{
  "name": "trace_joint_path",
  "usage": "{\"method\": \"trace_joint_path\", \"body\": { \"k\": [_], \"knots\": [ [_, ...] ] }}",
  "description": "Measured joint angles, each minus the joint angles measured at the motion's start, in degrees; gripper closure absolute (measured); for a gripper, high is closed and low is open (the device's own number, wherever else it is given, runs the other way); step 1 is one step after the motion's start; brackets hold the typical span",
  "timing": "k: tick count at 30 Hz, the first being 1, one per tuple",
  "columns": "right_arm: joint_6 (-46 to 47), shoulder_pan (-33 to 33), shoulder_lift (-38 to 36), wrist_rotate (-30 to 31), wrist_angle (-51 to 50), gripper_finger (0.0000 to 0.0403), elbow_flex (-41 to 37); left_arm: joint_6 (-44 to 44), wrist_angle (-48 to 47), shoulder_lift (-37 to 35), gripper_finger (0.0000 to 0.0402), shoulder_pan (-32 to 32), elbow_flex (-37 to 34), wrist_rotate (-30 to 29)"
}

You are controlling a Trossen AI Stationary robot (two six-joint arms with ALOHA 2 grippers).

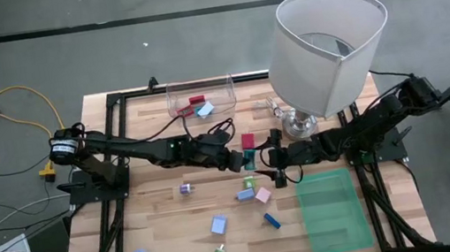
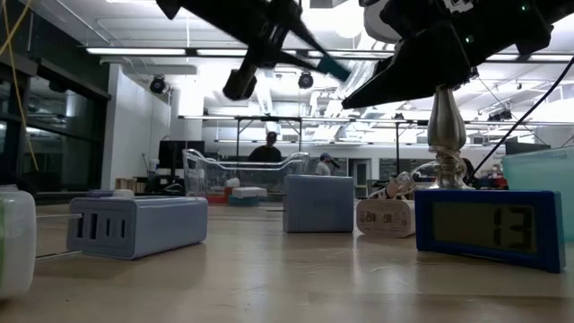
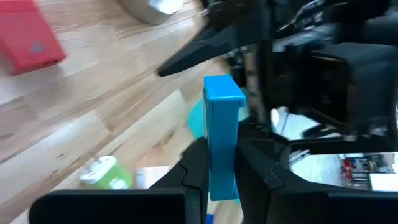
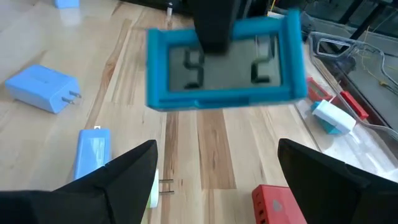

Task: Pick & Place Office items
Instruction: Put the light blue digital clock into the transparent bin

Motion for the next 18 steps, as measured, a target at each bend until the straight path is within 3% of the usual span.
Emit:
{"method": "trace_joint_path", "body": {
  "k": [10,18],
  "knots": [
    [0.13,0.01,0.00,-0.04,-0.09,0.0082,0.00,5.39,-5.89,-0.98,0.0354,10.42,-0.04,6.76],
    [0.15,0.01,0.00,-0.20,-0.40,0.0082,0.00,11.58,-10.14,-2.08,0.0354,23.20,-0.02,10.65]
  ]
}}
